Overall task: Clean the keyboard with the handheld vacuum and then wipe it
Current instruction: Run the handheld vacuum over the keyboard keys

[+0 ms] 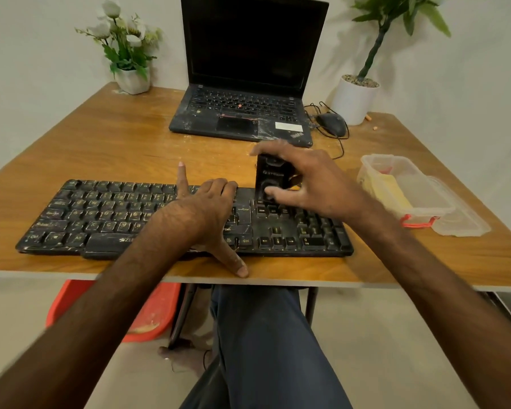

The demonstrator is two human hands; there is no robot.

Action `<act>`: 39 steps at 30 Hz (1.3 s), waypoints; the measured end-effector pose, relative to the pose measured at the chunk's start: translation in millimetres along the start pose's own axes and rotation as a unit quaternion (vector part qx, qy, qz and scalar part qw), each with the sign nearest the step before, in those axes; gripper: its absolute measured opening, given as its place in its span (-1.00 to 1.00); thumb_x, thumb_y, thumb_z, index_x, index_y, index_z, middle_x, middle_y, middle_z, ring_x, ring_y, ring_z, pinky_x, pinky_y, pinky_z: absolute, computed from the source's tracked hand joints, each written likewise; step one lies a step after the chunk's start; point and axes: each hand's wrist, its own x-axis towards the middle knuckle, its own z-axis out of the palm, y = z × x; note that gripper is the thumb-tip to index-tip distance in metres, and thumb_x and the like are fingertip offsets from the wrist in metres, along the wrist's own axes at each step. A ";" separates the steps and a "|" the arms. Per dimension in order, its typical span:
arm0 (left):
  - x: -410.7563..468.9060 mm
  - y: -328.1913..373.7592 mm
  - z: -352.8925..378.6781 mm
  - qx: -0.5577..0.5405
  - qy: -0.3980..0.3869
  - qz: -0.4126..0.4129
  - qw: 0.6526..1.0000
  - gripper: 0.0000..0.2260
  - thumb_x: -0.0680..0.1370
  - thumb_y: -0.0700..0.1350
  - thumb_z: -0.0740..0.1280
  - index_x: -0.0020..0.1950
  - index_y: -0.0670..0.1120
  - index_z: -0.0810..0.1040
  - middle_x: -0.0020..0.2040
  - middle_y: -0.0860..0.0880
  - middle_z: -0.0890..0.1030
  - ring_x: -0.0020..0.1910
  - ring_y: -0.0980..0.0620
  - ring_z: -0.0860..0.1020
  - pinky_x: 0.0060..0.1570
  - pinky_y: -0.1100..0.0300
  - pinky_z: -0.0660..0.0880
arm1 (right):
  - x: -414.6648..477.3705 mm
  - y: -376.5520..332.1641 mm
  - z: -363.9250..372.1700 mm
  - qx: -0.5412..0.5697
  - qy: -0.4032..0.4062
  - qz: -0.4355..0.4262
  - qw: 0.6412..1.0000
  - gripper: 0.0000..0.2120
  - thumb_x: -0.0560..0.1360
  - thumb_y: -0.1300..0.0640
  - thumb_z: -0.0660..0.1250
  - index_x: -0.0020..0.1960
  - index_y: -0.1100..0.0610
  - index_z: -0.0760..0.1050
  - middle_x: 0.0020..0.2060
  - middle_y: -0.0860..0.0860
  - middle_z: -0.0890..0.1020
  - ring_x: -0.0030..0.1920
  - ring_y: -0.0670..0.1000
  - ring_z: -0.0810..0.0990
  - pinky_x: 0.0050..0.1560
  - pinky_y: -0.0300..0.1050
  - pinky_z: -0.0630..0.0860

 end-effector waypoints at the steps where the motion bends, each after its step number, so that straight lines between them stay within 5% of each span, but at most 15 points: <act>1: 0.6 0.3 0.1 0.002 -0.001 0.000 1.000 0.37 0.14 0.50 0.45 0.61 -0.13 -0.24 0.64 -0.08 -0.08 0.62 -0.09 -0.10 0.33 -0.45 -0.45 | -1.2 -2.4 -0.3 0.030 -0.013 -0.007 0.999 -0.40 0.49 0.07 0.45 0.47 -0.04 0.31 0.22 -0.01 0.57 0.09 -0.05 0.61 -0.04 -0.10 0.65; 5: 2.1 0.5 1.2 -0.004 -0.003 0.001 1.000 0.37 0.14 0.50 0.45 0.61 -0.13 -0.24 0.64 -0.08 -0.08 0.62 -0.09 -0.10 0.35 -0.46 -0.42 | -2.2 -8.4 -4.4 0.100 -0.053 -0.024 0.993 -0.42 0.47 0.12 0.48 0.43 -0.03 0.36 0.23 -0.08 0.55 0.09 -0.11 0.61 -0.04 -0.24 0.61; 11: -1.1 0.9 -1.6 0.002 -0.001 0.002 1.000 0.36 0.15 0.50 0.45 0.61 -0.14 -0.23 0.64 -0.08 -0.06 0.62 -0.08 -0.09 0.36 -0.46 -0.41 | 15.0 -0.3 8.0 -0.006 -0.013 -0.022 1.000 -0.42 0.49 0.03 0.43 0.44 -0.08 0.29 0.14 0.01 0.60 0.04 -0.01 0.62 -0.07 -0.04 0.63; 17: 1.6 -0.2 1.3 0.003 0.002 0.003 1.000 0.37 0.15 0.51 0.44 0.62 -0.14 -0.23 0.64 -0.10 -0.07 0.62 -0.10 -0.09 0.35 -0.46 -0.42 | 5.4 -11.4 -8.1 0.101 -0.085 -0.009 0.991 -0.44 0.46 0.09 0.48 0.38 -0.08 0.35 0.10 -0.06 0.59 0.01 -0.07 0.63 -0.08 -0.14 0.63; 23: -1.5 -0.4 -0.3 0.002 0.000 0.000 1.000 0.36 0.16 0.50 0.44 0.62 -0.13 -0.26 0.65 -0.08 -0.10 0.62 -0.08 -0.12 0.32 -0.43 -0.48 | 14.3 -0.5 8.8 0.039 0.021 0.010 0.999 -0.45 0.47 0.07 0.46 0.40 -0.04 0.33 0.11 -0.02 0.58 0.00 -0.01 0.63 -0.11 -0.05 0.63; 29: -0.8 1.2 -0.5 0.004 0.000 0.002 1.000 0.36 0.16 0.50 0.44 0.61 -0.14 -0.25 0.64 -0.10 -0.07 0.62 -0.08 -0.10 0.33 -0.42 -0.47 | -2.9 -9.9 -11.1 0.138 -0.079 0.005 0.987 -0.45 0.44 0.14 0.50 0.36 -0.02 0.39 0.07 -0.04 0.59 -0.01 -0.07 0.64 -0.11 -0.19 0.63; 35: -1.3 1.7 -1.6 0.007 0.002 0.005 1.000 0.37 0.14 0.50 0.45 0.61 -0.15 -0.23 0.64 -0.09 -0.06 0.62 -0.09 -0.09 0.35 -0.45 -0.42 | 24.7 7.6 10.0 -0.012 0.014 0.004 1.000 -0.45 0.48 0.04 0.43 0.40 -0.10 0.29 0.06 0.03 0.59 -0.07 0.02 0.63 -0.20 -0.04 0.64; 39: -0.7 0.3 -0.7 0.001 -0.001 0.006 1.000 0.37 0.14 0.51 0.45 0.61 -0.14 -0.23 0.64 -0.09 -0.06 0.62 -0.09 -0.09 0.36 -0.47 -0.39 | 35.3 19.3 17.4 -0.038 0.002 0.018 0.999 -0.44 0.47 0.04 0.43 0.39 -0.13 0.28 0.07 0.07 0.60 -0.07 0.05 0.64 -0.20 -0.01 0.64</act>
